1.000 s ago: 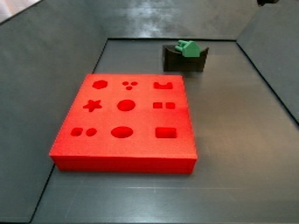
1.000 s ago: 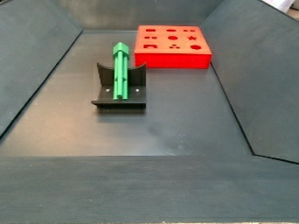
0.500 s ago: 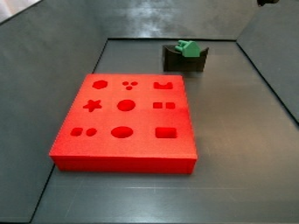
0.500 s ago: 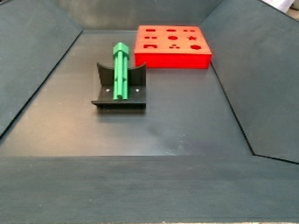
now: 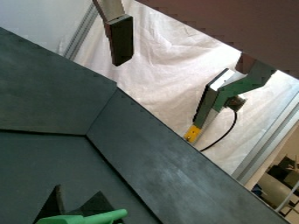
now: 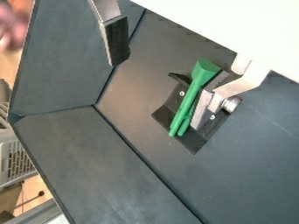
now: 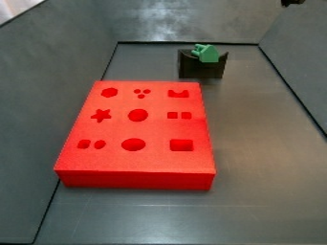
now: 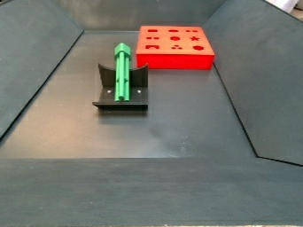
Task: Pick up the 3 prong object. Move up. Place the 3 prong object on the fixture. Regrasp the 3 prong object. Move to above the board. Insert the 3 prong object.
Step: Regrasp the 3 prong object.
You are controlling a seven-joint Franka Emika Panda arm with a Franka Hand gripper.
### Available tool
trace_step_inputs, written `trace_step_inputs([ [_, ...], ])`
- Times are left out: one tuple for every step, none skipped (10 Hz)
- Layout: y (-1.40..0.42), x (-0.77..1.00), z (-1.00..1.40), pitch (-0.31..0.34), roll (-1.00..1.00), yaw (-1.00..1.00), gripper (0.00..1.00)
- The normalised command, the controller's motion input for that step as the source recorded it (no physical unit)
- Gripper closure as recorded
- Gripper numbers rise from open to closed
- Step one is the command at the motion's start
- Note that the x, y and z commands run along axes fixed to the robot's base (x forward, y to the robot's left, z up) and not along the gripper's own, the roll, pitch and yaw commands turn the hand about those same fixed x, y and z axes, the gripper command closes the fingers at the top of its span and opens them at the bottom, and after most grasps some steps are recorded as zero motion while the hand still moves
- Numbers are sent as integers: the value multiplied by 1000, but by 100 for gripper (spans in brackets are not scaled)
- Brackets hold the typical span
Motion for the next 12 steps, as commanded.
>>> trace_step_inputs([
  [42, 89, -1000, 165, 156, 101, 0],
  [33, 97, -1000, 134, 143, 153, 0],
  [28, 99, -1000, 123, 130, 170, 0],
  [22, 108, -1000, 96, 113, 183, 0],
  [15, 120, -1000, 58, 112, 188, 0],
  [9, 129, -1000, 31, 110, 180, 0],
  [4, 140, -1000, 5, 112, 167, 0],
  [-2, 148, -1000, -15, 112, 149, 0],
  [-9, 156, -1000, -30, 111, 129, 0],
  [-16, 163, -1000, -40, 108, 110, 0],
  [-26, 174, -1000, -46, 107, 83, 0],
  [-30, 161, -892, -43, 107, 63, 0],
])
